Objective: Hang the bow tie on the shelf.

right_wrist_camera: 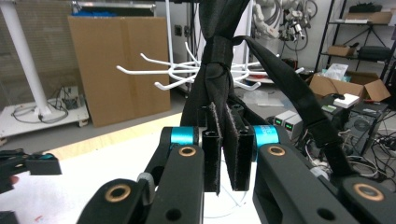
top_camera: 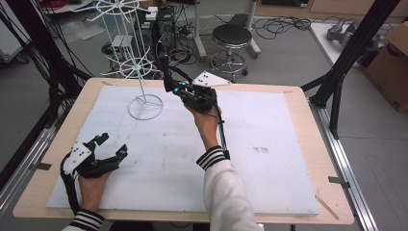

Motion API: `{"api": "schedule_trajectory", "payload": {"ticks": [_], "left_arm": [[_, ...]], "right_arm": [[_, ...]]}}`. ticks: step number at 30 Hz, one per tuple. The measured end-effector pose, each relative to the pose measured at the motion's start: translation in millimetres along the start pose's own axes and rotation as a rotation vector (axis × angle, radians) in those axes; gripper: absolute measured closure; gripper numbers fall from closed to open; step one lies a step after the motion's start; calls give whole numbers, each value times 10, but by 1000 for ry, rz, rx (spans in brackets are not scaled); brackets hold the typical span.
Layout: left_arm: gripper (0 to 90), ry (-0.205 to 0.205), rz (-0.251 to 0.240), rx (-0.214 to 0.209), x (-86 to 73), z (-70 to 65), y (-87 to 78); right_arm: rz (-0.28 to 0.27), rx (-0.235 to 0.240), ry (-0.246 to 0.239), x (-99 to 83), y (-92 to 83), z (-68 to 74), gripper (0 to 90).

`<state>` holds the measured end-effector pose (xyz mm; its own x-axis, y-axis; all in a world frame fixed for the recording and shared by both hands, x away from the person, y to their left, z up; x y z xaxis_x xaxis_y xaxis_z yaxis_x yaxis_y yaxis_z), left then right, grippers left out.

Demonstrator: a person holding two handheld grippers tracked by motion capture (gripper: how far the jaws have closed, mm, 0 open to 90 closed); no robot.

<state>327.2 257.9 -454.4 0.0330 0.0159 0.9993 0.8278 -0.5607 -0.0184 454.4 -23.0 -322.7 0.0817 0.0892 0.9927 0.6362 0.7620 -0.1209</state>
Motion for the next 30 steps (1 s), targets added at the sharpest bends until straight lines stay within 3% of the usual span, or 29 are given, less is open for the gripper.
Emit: {"api": "schedule_trajectory", "payload": {"ticks": [13,30], "left_arm": [[150,2,1,1,0,4,-1],[150,1,1,-1,-1,0,-1]], "right_arm": [[14,16,0,109,314,-46,862],[50,39,37,-17,575,4,862]]}}
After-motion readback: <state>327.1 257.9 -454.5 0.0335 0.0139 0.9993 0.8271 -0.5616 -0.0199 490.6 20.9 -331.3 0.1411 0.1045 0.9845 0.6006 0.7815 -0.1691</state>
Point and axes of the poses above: each handheld gripper's, and its own axes: y roughly forward along the jaws, x roughly out of its top, z roughly to its left, the point moved 5 cm from there along y, roughly forward along the jaws, and after that the axes turned 4 degrees about -x, right-handed, at the moved point
